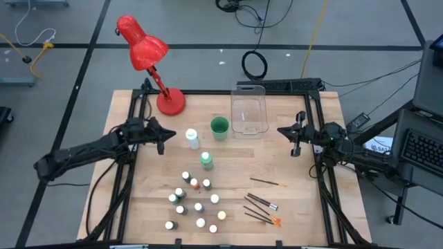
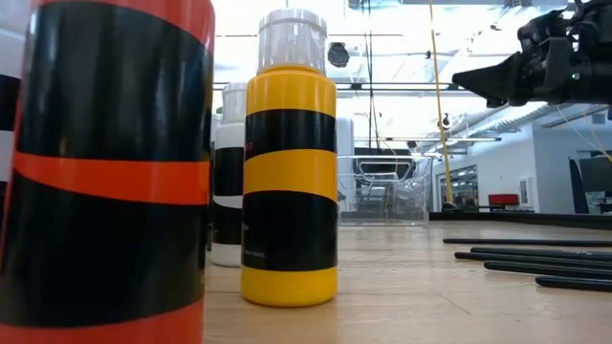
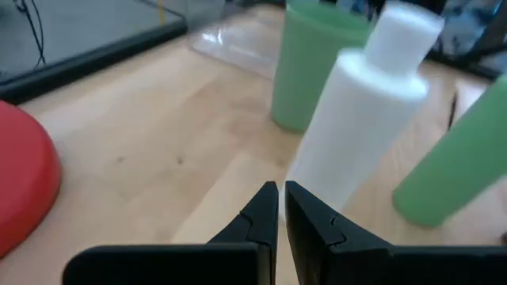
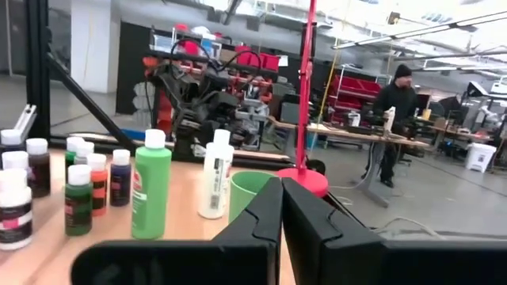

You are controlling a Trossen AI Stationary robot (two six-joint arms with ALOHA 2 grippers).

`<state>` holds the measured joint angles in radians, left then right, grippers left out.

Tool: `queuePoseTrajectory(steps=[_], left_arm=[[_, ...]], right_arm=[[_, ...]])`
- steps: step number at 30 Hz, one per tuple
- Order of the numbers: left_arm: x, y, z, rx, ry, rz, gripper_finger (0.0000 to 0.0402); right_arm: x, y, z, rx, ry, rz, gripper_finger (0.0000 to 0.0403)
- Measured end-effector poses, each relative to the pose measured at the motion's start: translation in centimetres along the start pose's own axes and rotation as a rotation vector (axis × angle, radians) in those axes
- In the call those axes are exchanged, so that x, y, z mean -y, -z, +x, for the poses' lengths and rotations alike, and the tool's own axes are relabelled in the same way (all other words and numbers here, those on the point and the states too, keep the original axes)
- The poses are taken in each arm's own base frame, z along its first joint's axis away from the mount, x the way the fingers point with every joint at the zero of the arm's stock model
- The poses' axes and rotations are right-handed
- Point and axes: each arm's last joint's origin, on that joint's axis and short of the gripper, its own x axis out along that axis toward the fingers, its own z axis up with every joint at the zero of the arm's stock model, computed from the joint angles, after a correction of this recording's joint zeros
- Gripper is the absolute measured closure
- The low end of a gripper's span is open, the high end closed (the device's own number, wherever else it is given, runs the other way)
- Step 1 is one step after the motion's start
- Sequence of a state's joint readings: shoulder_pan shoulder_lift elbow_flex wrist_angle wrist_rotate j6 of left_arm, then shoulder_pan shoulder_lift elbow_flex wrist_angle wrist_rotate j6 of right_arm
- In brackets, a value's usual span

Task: Pick & Place Paint Supplies
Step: Put the orange paint brush into the green cup

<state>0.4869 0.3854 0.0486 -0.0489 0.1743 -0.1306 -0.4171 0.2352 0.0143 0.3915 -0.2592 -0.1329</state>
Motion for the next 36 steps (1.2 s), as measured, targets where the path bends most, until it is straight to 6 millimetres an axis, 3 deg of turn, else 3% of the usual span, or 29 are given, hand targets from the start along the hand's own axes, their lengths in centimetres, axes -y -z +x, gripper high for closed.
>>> queuePoseTrajectory(steps=[5,8,11,19,26,30,36], left_arm=[[0.4,-0.1,0.4,0.003,0.036,0.068,0.0376],[0.8,-0.7,0.6,0.056,0.062,0.102,0.0376],[1.1,-1.1,0.6,0.106,0.082,0.132,0.0376],[1.3,-1.8,0.5,0.186,0.072,0.204,0.0376],[1.3,-1.9,0.4,0.197,0.088,0.241,0.0376],[1.4,-2.0,0.4,0.203,0.117,0.261,0.0376],[1.5,-2.1,0.4,0.219,0.129,0.278,0.0376]], right_arm=[[0.1,-0.2,0.2,0.012,-0.002,0.062,0.0399],[-0.1,-0.1,0.6,-0.072,-0.029,0.107,0.0399],[0.0,-3.3,1.8,-0.103,-0.070,0.114,0.0399],[-1.3,-9.2,4.0,-0.750,-0.100,0.185,0.0399],[-4.4,-11.0,4.8,-1.258,-0.004,0.356,0.0402],[-7.5,-10.1,5.4,-1.382,0.006,0.388,0.0402],[-13.1,-8.4,6.5,-1.403,-0.026,0.340,0.0394]])
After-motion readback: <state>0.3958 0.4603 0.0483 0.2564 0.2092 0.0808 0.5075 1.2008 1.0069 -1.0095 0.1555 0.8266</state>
